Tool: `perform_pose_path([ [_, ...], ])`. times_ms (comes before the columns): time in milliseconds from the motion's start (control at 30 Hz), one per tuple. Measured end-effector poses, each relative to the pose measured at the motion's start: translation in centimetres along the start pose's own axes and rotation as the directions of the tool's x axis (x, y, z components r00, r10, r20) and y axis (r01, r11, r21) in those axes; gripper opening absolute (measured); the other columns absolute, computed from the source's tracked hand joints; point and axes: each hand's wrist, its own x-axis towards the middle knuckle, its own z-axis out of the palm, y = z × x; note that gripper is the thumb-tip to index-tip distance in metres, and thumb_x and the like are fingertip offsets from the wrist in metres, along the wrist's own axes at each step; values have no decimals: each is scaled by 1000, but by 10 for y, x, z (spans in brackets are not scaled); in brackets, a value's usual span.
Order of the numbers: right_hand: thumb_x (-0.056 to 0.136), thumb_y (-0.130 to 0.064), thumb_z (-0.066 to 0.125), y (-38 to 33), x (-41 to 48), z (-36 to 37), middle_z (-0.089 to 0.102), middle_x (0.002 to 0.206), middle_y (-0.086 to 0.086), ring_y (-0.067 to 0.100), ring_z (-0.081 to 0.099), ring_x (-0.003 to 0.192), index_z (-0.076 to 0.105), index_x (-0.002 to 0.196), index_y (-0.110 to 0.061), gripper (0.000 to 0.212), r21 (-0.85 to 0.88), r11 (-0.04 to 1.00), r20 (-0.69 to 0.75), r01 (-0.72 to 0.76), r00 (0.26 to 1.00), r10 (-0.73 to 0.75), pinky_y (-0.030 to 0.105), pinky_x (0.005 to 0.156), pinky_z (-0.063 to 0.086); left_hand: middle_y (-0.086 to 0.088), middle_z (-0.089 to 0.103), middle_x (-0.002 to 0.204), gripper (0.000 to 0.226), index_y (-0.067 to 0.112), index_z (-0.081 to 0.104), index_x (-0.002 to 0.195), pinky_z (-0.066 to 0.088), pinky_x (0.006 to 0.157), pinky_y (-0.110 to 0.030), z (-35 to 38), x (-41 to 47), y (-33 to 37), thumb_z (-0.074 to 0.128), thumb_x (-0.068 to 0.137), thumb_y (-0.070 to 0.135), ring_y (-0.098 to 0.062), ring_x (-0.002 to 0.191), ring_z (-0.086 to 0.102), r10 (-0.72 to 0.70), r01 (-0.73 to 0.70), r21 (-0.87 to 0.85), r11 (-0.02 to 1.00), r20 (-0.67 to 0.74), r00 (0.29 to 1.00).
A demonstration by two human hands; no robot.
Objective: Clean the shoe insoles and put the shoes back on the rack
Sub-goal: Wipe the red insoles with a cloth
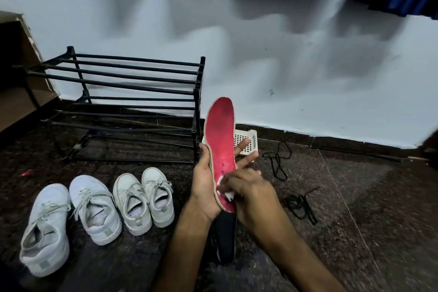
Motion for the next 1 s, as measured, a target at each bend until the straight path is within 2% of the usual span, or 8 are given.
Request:
perform_pose_path([
  [167,67,9,60,2,15,-9,69,86,-4,11,61,82,72,82,-16,32,19,1000,113,7,994,-9,32,75,51,-13,60,131,87,9,60,129,34,109,-49,5,-2,-2,17,90,74,-27,124,55,22,-22,-2,1000,6,1000],
  [233,70,13,61,5,38,-11,68,86,-1,14,61,81,72,85,-13,32,-31,999,60,-16,998,18,36,75,52,-17,51,139,84,6,52,136,30,113,-47,13,-2,-2,25,91,72,-30,132,47,-20,21,-26,999,38,999],
  [367,75,5,67,4,66,-11,68,86,-3,9,60,76,72,84,-16,23,-3,994,-88,-108,990,108,32,75,53,-13,65,121,70,7,69,114,42,106,-41,16,-1,-3,34,93,64,-28,116,61,23,-26,-121,992,-24,999],
  [467,69,10,59,-7,39,-9,71,80,0,11,65,74,72,81,-16,31,133,986,6,-98,995,98,32,72,53,-16,55,136,88,7,57,131,47,99,-50,17,-4,6,26,87,77,-32,123,55,-33,37,-77,996,51,998],
  [600,65,13,54,-12,-8,-15,66,79,-8,6,61,76,61,79,-19,36,209,975,49,-77,996,68,28,69,50,-7,63,128,89,16,61,128,46,99,-47,2,-1,9,13,87,78,-28,112,63,3,-4,11,1000,82,997],
  [800,74,6,53,3,44,-15,59,79,1,18,53,72,51,87,-18,27,11,998,-37,-64,997,65,42,63,47,-14,61,127,75,10,66,122,40,105,-47,14,-2,-8,29,92,69,-28,118,59,-29,29,-65,997,-6,1000],
  [867,74,8,58,2,60,-15,61,78,-2,15,55,72,53,86,-16,28,40,994,-87,-98,991,102,39,64,48,-11,67,117,72,12,73,108,44,100,-46,20,-3,-2,29,93,66,-26,109,65,26,-29,-61,998,-57,998],
  [1000,69,16,53,-20,34,-10,60,73,-10,3,56,67,50,79,-19,37,190,977,35,-97,995,92,22,59,46,-16,66,118,81,12,69,115,58,80,-45,16,-6,25,26,87,75,-31,100,68,81,-82,-32,996,-42,996],
])
